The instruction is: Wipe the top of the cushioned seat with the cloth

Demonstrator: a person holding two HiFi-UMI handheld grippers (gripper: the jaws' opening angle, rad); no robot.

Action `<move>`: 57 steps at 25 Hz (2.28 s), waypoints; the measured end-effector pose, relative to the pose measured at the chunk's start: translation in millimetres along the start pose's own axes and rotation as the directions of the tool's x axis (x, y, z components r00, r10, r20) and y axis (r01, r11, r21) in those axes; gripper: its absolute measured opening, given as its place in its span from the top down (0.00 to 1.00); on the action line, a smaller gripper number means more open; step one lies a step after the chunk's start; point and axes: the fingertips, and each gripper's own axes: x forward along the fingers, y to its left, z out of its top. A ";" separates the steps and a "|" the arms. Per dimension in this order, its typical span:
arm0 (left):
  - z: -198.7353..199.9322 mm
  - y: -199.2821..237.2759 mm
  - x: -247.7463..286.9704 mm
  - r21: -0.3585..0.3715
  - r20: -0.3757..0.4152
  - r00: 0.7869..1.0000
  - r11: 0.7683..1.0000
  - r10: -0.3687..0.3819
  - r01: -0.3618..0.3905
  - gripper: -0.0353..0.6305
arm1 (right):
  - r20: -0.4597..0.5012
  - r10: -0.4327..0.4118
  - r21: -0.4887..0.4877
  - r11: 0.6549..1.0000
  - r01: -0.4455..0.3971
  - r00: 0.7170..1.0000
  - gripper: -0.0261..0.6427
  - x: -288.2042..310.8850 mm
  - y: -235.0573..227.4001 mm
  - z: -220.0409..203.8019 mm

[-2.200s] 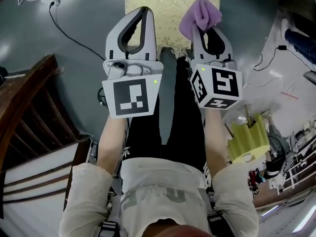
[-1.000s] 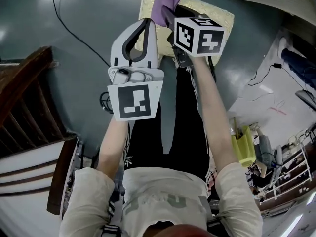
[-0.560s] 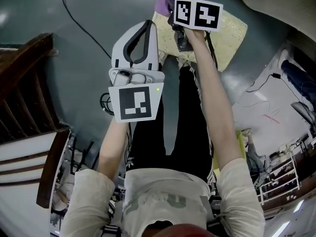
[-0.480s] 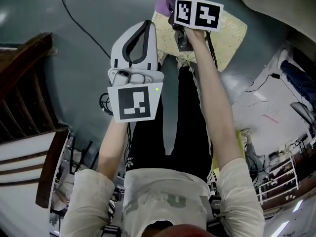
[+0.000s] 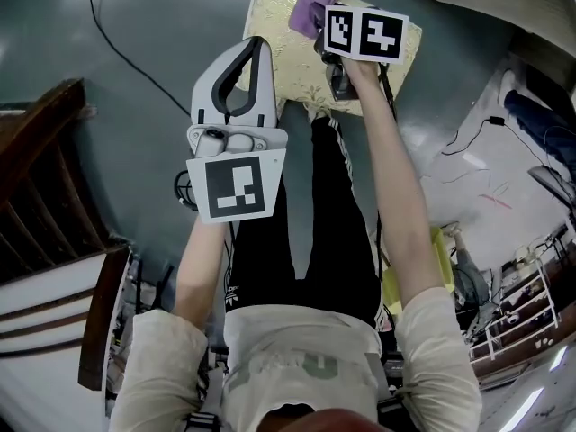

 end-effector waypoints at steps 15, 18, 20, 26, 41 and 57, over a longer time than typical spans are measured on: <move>22.8 -93.7 41.6 0.059 -0.014 0.995 0.993 -0.101 0.102 0.94 | -0.018 -0.086 0.034 0.996 0.087 0.996 0.83 -81.7 -141.8 -36.0; 22.8 -102.7 43.9 0.064 -0.014 0.994 0.992 -0.111 0.112 0.94 | -0.018 -0.099 0.048 0.994 0.100 0.995 0.83 -91.6 -160.0 -42.6; 24.0 -109.5 44.0 0.071 -0.014 0.993 0.990 -0.119 0.120 0.94 | -0.018 -0.112 0.051 0.992 0.113 0.994 0.83 -98.9 -171.1 -46.6; 25.2 -117.5 44.6 0.072 -0.017 0.992 0.990 -0.123 0.123 0.94 | -0.022 -0.157 0.058 0.986 0.158 0.987 0.83 -113.1 -196.4 -55.8; 27.8 -104.9 32.7 0.074 -0.007 0.994 0.991 -0.108 0.109 0.94 | 0.077 -0.118 0.094 0.989 0.111 0.990 0.83 -149.5 -169.4 -32.0; 35.0 -21.8 -4.8 0.030 0.026 1.000 1.000 0.010 -0.011 0.94 | 0.276 0.217 -0.099 0.975 -0.197 0.936 0.83 -172.6 52.6 32.0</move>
